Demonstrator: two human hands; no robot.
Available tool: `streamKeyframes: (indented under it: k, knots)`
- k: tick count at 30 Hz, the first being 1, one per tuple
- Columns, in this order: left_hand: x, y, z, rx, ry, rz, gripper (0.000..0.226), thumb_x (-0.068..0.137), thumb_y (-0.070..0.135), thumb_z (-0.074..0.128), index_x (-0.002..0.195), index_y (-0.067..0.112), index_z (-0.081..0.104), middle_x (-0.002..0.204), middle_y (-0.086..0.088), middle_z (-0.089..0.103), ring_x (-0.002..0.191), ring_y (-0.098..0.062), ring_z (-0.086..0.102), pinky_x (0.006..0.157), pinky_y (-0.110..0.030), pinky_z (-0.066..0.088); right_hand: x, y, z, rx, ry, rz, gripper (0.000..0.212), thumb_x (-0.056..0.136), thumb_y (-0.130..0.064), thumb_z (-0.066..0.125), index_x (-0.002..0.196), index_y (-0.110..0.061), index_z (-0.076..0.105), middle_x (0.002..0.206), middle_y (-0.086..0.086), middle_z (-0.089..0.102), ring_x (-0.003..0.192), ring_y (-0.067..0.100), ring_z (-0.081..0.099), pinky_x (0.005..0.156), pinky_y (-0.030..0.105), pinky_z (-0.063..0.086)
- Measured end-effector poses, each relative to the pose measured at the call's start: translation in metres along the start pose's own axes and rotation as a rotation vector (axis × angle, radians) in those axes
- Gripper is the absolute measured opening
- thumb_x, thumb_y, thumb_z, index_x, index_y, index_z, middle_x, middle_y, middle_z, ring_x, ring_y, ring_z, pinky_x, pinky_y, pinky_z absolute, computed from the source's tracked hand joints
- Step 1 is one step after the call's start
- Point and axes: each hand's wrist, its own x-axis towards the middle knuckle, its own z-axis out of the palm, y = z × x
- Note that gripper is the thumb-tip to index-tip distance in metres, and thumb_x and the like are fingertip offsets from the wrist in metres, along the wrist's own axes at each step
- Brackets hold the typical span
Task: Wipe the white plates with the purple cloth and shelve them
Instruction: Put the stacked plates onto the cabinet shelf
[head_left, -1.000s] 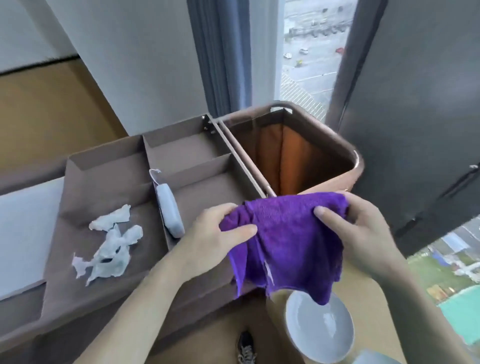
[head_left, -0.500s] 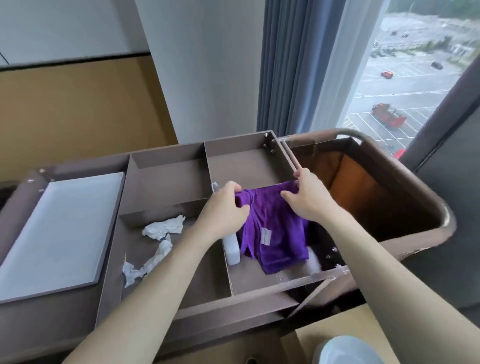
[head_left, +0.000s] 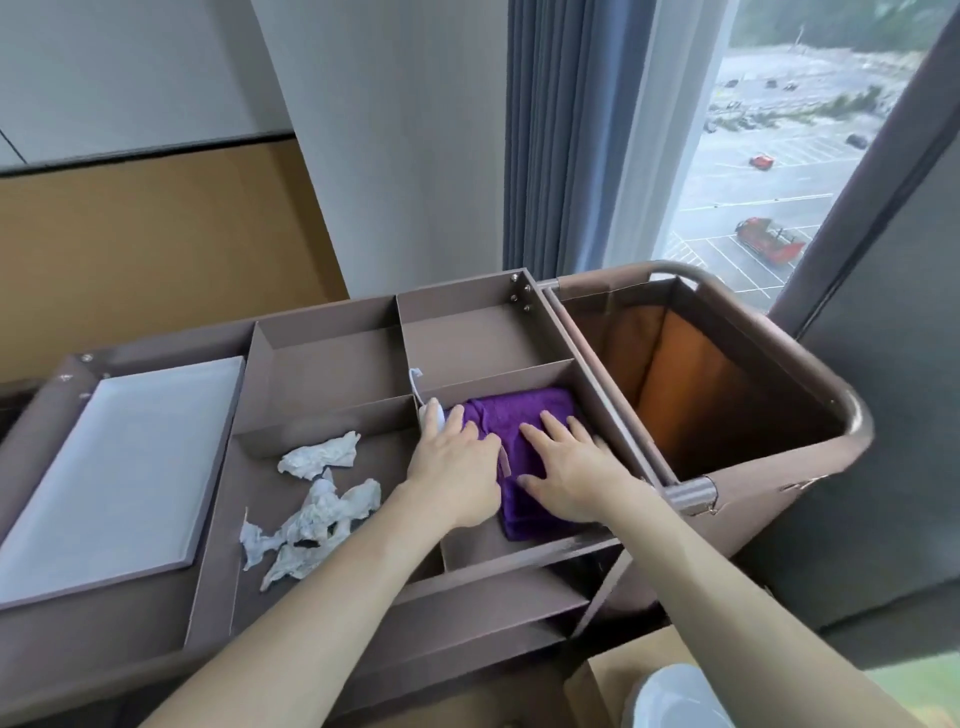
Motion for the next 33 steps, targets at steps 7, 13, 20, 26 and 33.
streamKeyframes:
  k: [7, 13, 20, 26, 33]
  knots:
    - [-0.040, 0.083, -0.019, -0.305, 0.257, 0.159, 0.073, 0.101, 0.035, 0.053, 0.164, 0.025, 0.018, 0.173, -0.004, 0.014, 0.160, -0.023, 0.006, 0.131, -0.044, 0.003, -0.127, 0.030, -0.008, 0.286, 0.419, -0.024, 0.056, 0.099, -0.033, 0.060, 0.151, -0.020, 0.045, 0.165, 0.000, 0.030, 0.154, 0.018, 0.019, 0.120, 0.023, 0.011]
    - [-0.104, 0.226, 0.014, -0.488, 0.228, 0.422, 0.074, 0.100, 0.031, 0.058, 0.164, 0.030, 0.020, 0.173, 0.006, 0.014, 0.160, -0.013, 0.008, 0.130, -0.038, 0.016, -0.281, 0.113, 0.062, 0.435, 0.565, 0.310, 0.059, 0.097, -0.026, 0.057, 0.152, -0.013, 0.042, 0.164, 0.006, 0.031, 0.152, 0.023, 0.024, 0.125, 0.041, 0.025]
    - [-0.198, 0.391, 0.097, -0.571, -0.242, 0.607, 0.068, 0.100, 0.027, 0.054, 0.161, 0.026, 0.024, 0.168, 0.009, 0.024, 0.153, -0.015, 0.024, 0.120, -0.036, 0.029, -0.512, 0.177, 0.207, 0.622, 0.505, 0.912, 0.060, 0.099, -0.027, 0.058, 0.154, -0.013, 0.037, 0.160, 0.002, 0.033, 0.148, 0.022, 0.031, 0.116, 0.034, 0.028]
    - [-0.265, 0.453, 0.165, -0.556, -0.542, 0.705, 0.057, 0.099, 0.023, 0.055, 0.153, 0.026, 0.036, 0.158, 0.006, 0.038, 0.144, -0.016, 0.036, 0.114, -0.036, 0.036, -0.643, 0.160, 0.307, 0.854, 0.437, 1.254, 0.056, 0.102, -0.027, 0.054, 0.155, -0.018, 0.036, 0.158, -0.002, 0.036, 0.137, 0.018, 0.043, 0.110, 0.033, 0.038]
    - [-0.293, 0.466, 0.225, -0.396, -0.829, 0.696, 0.056, 0.099, 0.024, 0.056, 0.152, 0.030, 0.039, 0.150, 0.008, 0.047, 0.136, -0.012, 0.047, 0.111, -0.036, 0.043, -0.655, 0.135, 0.390, 1.068, 0.494, 1.464, 0.045, 0.098, -0.020, 0.058, 0.143, -0.017, 0.051, 0.140, -0.004, 0.050, 0.130, 0.014, 0.049, 0.105, 0.029, 0.038]
